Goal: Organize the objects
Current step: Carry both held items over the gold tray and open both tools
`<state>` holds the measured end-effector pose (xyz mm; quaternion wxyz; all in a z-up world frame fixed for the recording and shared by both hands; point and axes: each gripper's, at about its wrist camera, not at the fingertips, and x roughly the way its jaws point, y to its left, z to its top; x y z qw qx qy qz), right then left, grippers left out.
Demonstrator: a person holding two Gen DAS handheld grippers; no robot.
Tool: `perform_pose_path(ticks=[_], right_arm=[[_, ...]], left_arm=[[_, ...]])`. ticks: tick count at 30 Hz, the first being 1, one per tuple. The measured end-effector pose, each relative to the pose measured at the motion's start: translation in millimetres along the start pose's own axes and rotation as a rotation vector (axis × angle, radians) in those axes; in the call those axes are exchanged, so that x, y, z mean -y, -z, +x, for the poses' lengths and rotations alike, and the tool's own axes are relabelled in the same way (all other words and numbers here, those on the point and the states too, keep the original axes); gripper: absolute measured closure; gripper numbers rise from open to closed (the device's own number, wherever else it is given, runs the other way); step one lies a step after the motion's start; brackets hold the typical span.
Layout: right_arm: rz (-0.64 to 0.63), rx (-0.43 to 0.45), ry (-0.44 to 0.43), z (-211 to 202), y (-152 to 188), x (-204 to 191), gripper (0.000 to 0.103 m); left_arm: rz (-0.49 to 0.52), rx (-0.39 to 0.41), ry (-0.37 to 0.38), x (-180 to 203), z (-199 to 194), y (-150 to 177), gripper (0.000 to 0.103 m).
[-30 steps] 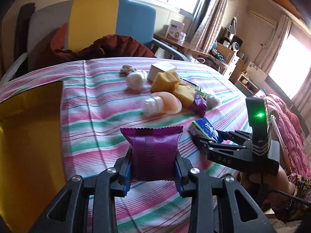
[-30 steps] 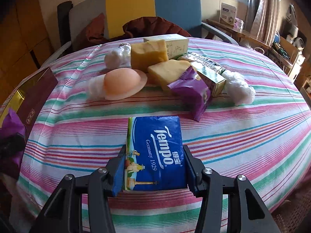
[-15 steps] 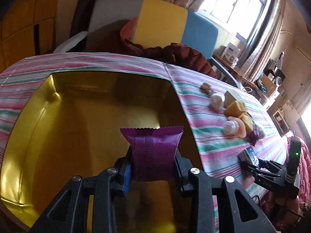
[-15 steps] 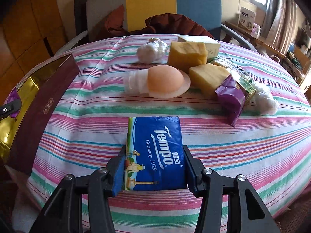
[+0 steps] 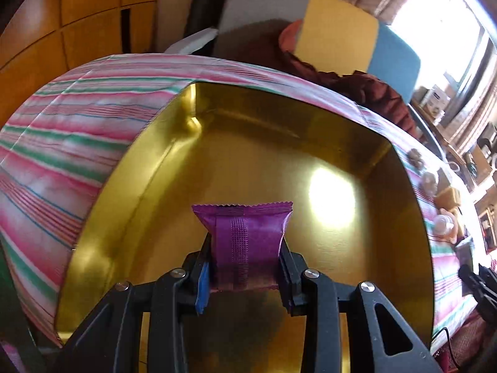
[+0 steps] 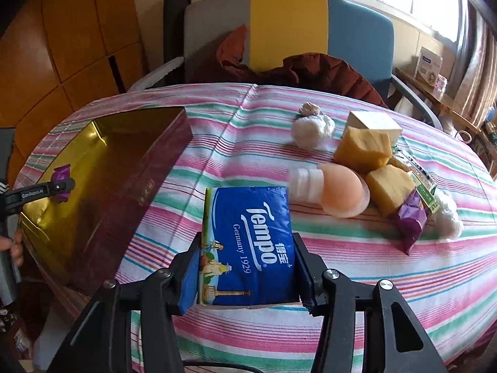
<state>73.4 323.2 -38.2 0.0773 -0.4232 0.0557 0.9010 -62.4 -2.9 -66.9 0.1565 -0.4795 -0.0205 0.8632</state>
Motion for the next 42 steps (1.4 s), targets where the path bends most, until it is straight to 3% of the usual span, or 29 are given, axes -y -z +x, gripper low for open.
perform_pose_path(ticks=[3,6,14,19,24,34,42], right_arm=[[-0.022,0.021,-0.032,-3.5,-9.1,-14.3,0.05],[-0.046,0.037,-0.065,-6.1,-16.9,-30.2,0.05],[-0.144,0.043,-0.139,-4.5,-25.0,-74.2,0.05],[-0.213,0.022,-0.197,3.4,-31.1,-109.0,0.05],[-0.282,-0.003,-0.248,13.1,-38.6,-147.0,0.05],[-0.301,-0.106,-0.249,54.8,-53.0,-195.4,0.05],[-0.249,-0.162,-0.23,85.6,-60.3,-206.4,0.049]], left_arm=[[-0.025,-0.01,-0.027,-6.7,2.4,-1.1,0.067],[-0.039,-0.013,-0.054,-10.1,3.1,-4.7,0.057],[-0.123,0.003,-0.07,-16.5,-8.7,-8.6,0.057],[-0.204,0.054,-0.054,-29.2,-28.5,-15.7,0.057],[-0.257,0.083,-0.104,-44.2,-43.7,-23.8,0.057],[-0.23,0.102,-0.158,-39.6,-53.8,-28.1,0.057],[-0.203,0.117,-0.19,-31.2,-62.6,-27.9,0.057]])
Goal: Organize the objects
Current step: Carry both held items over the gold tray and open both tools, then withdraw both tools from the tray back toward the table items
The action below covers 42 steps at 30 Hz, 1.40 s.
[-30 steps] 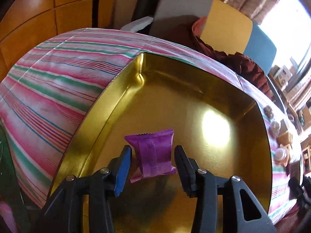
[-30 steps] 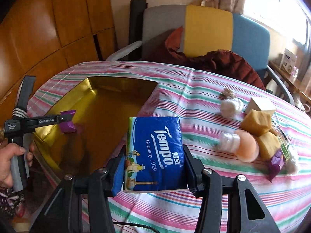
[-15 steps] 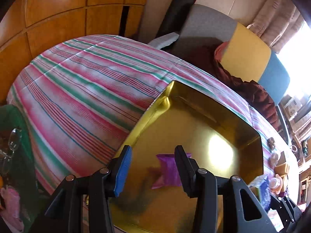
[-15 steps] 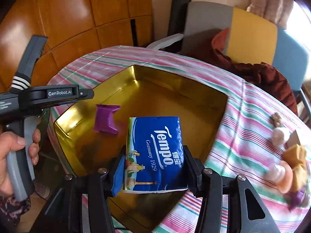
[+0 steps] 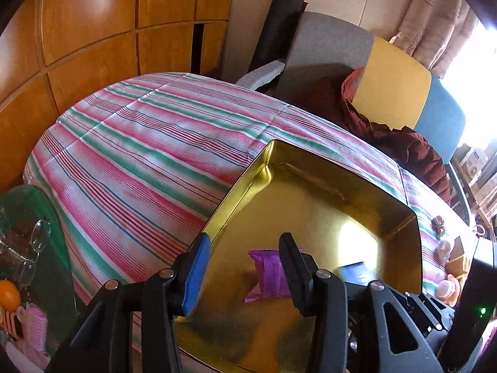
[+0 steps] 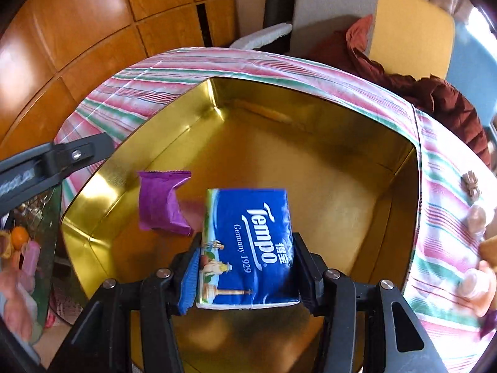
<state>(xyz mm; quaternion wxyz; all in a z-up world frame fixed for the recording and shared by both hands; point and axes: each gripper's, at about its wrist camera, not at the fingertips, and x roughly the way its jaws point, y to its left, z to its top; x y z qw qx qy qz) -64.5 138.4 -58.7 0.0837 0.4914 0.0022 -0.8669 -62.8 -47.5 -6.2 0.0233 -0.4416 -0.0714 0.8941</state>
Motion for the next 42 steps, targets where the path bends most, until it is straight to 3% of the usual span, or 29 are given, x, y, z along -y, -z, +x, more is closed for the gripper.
perform_pose_path(ticks=[5,19,31,42], right_arm=[[-0.015,0.047,-0.004,-8.2,-0.8,-2.3,0.034],[0.04,0.216,0.047,-67.9,15.1,24.2,0.026],[0.123,0.252,0.101,-92.9,30.5,69.7,0.022],[0.218,0.211,0.225,-98.2,69.1,139.1,0.021]], left_arm=[[0.011,0.006,-0.017,4.4,-3.1,1.8,0.057],[0.075,0.023,-0.076,23.7,-7.6,8.4,0.057],[0.159,0.03,-0.115,48.8,-8.7,21.5,0.057],[0.235,0.02,-0.123,70.8,-8.2,35.1,0.057]])
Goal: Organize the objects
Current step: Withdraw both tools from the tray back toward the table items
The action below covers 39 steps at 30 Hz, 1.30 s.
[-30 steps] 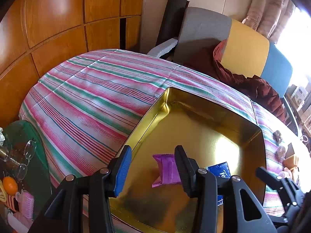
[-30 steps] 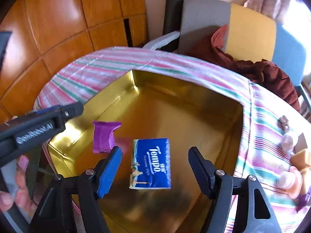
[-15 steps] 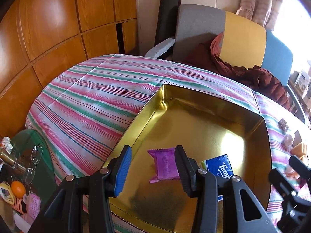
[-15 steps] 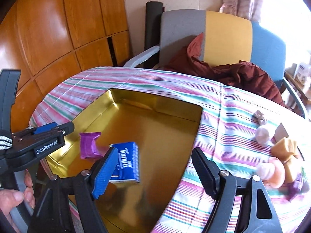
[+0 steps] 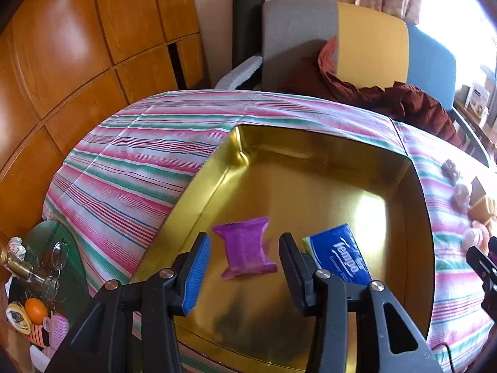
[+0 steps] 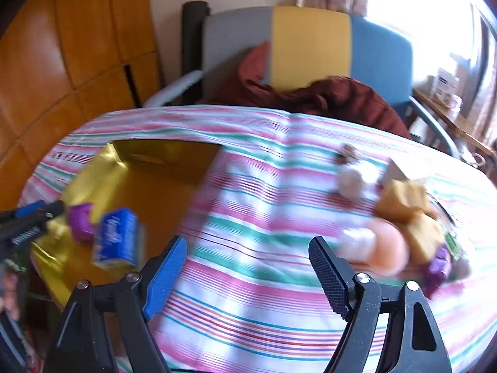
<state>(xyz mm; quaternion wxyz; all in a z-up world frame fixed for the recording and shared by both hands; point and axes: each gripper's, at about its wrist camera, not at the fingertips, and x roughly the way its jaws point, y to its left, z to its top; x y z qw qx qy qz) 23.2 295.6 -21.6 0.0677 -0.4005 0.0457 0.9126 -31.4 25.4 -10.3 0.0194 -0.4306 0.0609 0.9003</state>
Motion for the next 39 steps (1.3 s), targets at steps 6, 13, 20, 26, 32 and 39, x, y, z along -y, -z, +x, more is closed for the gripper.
perform_pose_path(ticks=[6,13,20,26,32,39], right_arm=[[0.086,-0.054,0.076,7.2,24.5,56.5,0.021],[0.17,-0.066,0.155,5.6,51.1,113.2,0.021],[0.257,-0.049,0.184,2.0,68.9,148.8,0.021],[0.301,-0.021,0.208,-0.6,72.0,172.2,0.021],[0.266,0.064,0.256,-4.5,45.0,191.8,0.024],[0.244,0.048,0.251,24.9,18.0,216.0,0.026]], left_arm=[[0.047,-0.009,0.006,18.9,-3.1,7.4,0.057],[0.057,-0.041,0.18,38.9,-12.6,16.5,0.057],[0.144,-0.06,0.443,87.2,-30.0,28.8,0.057],[0.268,-0.067,0.561,135.1,-48.3,45.5,0.056],[0.329,-0.083,0.602,161.9,-58.1,57.0,0.056],[0.352,-0.108,0.596,170.9,-56.3,63.8,0.056]])
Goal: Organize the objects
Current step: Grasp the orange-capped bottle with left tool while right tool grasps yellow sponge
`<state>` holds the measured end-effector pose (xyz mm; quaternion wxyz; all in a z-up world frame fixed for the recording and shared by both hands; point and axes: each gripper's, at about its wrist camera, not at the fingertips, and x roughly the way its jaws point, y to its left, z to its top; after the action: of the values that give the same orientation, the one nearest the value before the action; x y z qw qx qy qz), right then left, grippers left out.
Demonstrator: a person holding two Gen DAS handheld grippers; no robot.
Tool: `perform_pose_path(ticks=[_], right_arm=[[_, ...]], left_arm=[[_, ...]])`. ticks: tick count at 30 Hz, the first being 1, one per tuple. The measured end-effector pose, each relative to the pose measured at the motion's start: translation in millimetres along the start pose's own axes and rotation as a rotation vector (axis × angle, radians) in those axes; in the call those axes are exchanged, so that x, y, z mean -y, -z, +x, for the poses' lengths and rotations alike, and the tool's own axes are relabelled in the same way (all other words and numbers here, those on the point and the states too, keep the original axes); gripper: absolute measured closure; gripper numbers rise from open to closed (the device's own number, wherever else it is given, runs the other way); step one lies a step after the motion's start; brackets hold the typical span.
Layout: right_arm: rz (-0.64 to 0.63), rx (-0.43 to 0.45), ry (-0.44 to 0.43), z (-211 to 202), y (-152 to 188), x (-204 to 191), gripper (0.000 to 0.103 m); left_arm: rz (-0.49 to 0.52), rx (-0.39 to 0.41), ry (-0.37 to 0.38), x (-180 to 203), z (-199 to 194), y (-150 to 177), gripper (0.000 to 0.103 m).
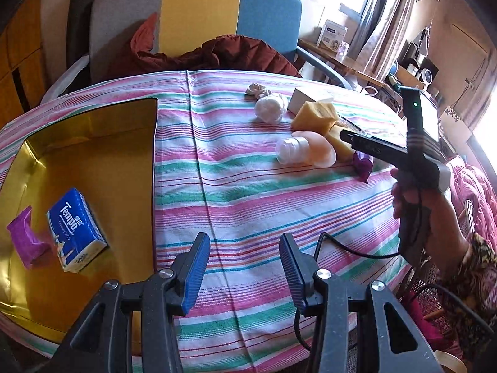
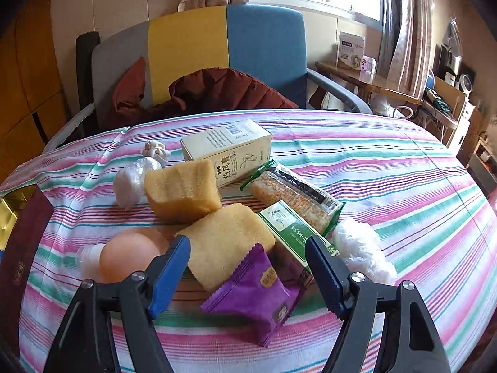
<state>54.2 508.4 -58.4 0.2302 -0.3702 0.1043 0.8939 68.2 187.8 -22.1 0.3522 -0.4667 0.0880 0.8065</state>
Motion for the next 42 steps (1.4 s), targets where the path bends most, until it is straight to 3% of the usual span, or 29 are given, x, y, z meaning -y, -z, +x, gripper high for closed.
perform_pose_path(ticks=[10,15,19,23,25,27,35,37,39,42], right_arm=[[-0.134,0.01,-0.073,14.4,6.8,-20.6,0.026],[-0.068,0.024,-0.098,11.4,15.2,-13.0,0.039],[-0.024,0.056,-0.082,5.5,18.3,-5.4,0.041],[-0.006,0.152,-0.065,-13.2,21.4,-3.2,0.042],[0.005,0.193,-0.065,-21.1,24.1,-3.1,0.042],[0.015,0.219,-0.065,-26.4,26.0,-2.5,0.042],[0.058,0.226,-0.071,-24.7,27.9,3.8,0.041],[0.065,0.231,-0.065,-25.2,28.9,4.7,0.041],[0.07,0.239,-0.062,-26.5,29.4,5.9,0.041],[0.101,0.253,-0.051,-28.9,31.1,11.1,0.041]], left_arm=[[0.003,-0.04,0.0,0.4,11.9,0.0,0.056],[0.031,-0.047,-0.006,7.4,18.3,-6.8,0.056],[0.064,-0.046,-0.007,15.4,25.8,-17.2,0.056],[0.1,-0.04,0.014,26.7,38.0,-32.6,0.055],[0.13,-0.037,0.024,35.7,47.7,-41.8,0.044],[0.177,-0.028,0.032,47.5,58.5,-51.3,0.041],[0.44,-0.059,-0.046,88.8,122.2,-83.3,0.041],[0.417,-0.082,0.009,85.3,133.9,-89.3,0.04],[0.362,-0.115,0.118,81.1,139.3,-90.2,0.04],[0.338,-0.121,0.192,82.4,132.7,-82.8,0.043]])
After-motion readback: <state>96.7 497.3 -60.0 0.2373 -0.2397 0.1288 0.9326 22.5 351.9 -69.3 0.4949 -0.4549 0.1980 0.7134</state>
